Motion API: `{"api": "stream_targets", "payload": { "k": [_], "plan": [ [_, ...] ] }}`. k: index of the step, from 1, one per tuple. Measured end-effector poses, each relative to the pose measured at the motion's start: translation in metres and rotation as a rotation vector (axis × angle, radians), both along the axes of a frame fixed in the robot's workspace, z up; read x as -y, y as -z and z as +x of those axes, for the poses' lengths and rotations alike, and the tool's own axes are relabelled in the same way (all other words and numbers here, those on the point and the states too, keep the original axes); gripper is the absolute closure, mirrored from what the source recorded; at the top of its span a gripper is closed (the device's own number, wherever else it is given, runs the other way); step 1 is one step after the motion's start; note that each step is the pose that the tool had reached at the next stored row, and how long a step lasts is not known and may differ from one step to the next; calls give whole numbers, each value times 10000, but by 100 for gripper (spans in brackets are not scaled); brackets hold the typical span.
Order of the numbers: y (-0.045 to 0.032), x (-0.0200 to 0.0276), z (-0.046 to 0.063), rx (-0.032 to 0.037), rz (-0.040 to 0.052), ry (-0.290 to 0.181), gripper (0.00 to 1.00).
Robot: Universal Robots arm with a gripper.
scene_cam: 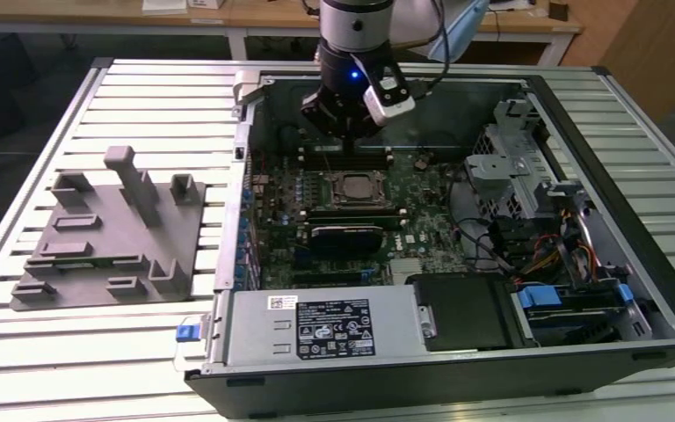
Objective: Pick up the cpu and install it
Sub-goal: 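Install the first cpu locking lever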
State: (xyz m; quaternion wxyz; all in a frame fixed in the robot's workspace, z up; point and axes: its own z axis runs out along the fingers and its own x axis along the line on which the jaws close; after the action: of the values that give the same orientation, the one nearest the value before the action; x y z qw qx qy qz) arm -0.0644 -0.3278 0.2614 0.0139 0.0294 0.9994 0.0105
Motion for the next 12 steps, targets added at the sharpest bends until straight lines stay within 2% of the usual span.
{"api": "stream_targets", "payload": {
  "k": [12],
  "plan": [
    [7, 0, -65, 0, 0, -310, 89]
  ]
}}
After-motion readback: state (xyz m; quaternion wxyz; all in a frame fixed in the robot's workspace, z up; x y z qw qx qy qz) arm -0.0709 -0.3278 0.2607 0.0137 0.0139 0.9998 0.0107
